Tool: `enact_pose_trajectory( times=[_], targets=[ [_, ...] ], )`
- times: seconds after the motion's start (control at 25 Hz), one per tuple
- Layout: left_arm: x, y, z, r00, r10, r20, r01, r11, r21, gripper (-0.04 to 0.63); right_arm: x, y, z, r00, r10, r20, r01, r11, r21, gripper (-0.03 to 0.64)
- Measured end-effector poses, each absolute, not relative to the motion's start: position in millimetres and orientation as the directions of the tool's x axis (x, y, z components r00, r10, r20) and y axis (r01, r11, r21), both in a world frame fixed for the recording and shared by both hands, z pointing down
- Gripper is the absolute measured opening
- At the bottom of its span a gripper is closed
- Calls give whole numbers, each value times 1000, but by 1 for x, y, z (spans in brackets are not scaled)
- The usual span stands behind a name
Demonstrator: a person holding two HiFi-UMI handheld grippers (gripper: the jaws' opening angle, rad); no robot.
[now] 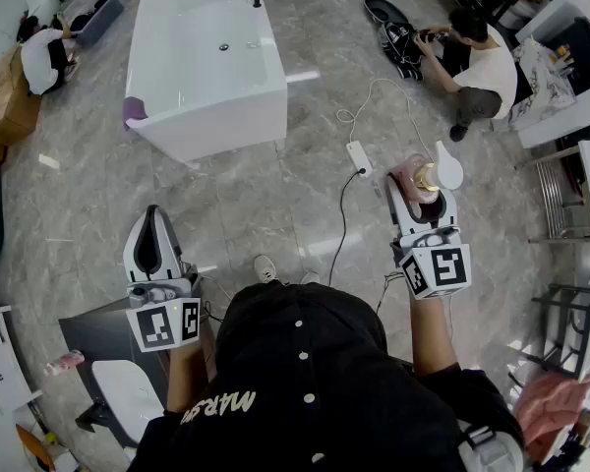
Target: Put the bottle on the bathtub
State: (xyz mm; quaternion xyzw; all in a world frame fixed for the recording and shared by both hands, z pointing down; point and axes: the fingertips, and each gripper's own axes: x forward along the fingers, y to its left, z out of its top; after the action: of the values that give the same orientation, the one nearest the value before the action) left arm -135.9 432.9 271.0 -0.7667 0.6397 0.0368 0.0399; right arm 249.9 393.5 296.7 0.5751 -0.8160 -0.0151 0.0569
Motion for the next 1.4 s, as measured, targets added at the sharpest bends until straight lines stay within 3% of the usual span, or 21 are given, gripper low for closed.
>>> enact_pose_trajectory(
  times=[1.4],
  targets=[
    [-191,356,295,229,-970,-77,-973,-230,-2,11,212,336,296,-269,-962,49,-961,272,49,222]
  ],
)
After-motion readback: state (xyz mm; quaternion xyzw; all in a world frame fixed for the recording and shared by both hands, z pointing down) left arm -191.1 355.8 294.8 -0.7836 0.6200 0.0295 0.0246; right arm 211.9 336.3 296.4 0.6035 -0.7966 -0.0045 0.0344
